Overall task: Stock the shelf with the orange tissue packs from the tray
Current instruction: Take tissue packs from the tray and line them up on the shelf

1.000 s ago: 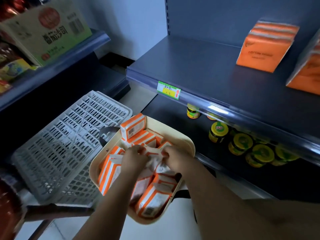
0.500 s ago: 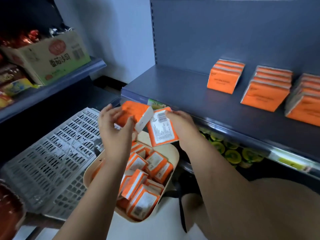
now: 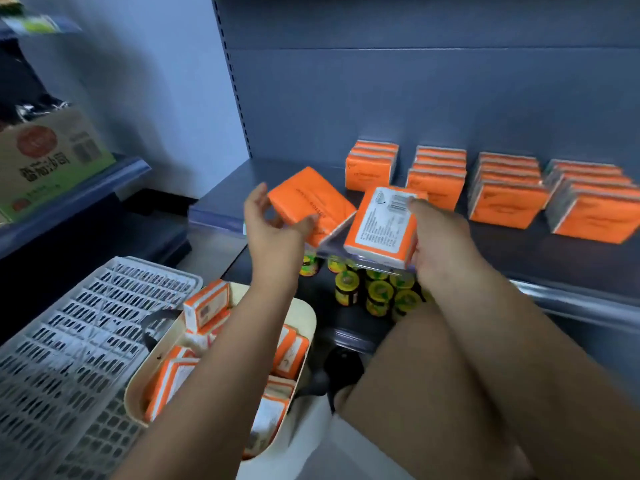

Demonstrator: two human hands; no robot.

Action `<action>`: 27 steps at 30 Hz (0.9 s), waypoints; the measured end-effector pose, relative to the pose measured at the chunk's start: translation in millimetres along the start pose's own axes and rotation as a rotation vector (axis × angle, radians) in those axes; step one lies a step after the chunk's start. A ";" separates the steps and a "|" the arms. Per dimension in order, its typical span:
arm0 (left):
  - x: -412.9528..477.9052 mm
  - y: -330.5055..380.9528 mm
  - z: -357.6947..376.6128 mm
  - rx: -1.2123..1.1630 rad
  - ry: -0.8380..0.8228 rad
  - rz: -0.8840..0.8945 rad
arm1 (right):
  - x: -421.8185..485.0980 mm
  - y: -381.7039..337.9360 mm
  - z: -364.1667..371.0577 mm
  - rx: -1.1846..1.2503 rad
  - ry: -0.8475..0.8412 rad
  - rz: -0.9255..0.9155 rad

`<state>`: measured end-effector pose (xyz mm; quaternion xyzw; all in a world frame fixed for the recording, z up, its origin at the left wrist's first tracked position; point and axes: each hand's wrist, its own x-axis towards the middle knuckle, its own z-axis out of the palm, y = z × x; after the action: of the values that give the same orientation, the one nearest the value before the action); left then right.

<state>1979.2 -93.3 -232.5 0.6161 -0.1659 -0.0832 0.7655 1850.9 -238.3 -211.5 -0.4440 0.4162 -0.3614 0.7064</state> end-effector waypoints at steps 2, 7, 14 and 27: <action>-1.5 0.1 22.6 -0.022 -0.030 -0.051 | 5.9 -11.9 -28.3 0.024 0.016 -0.030; -12.8 9.1 98.9 -0.211 -0.024 -0.286 | 16.9 -24.6 -88.4 0.059 0.099 -0.034; 14.5 0.3 142.1 0.501 -0.278 0.349 | 44.3 -44.0 -117.0 -0.236 0.122 -0.085; 80.6 -45.0 152.0 0.748 -0.332 0.105 | 53.2 -49.5 -85.9 -0.202 -0.024 -0.212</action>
<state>2003.5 -269.5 -235.7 0.8208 -0.3370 -0.0763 0.4549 1786.8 -330.3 -202.1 -0.5585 0.3928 -0.3850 0.6209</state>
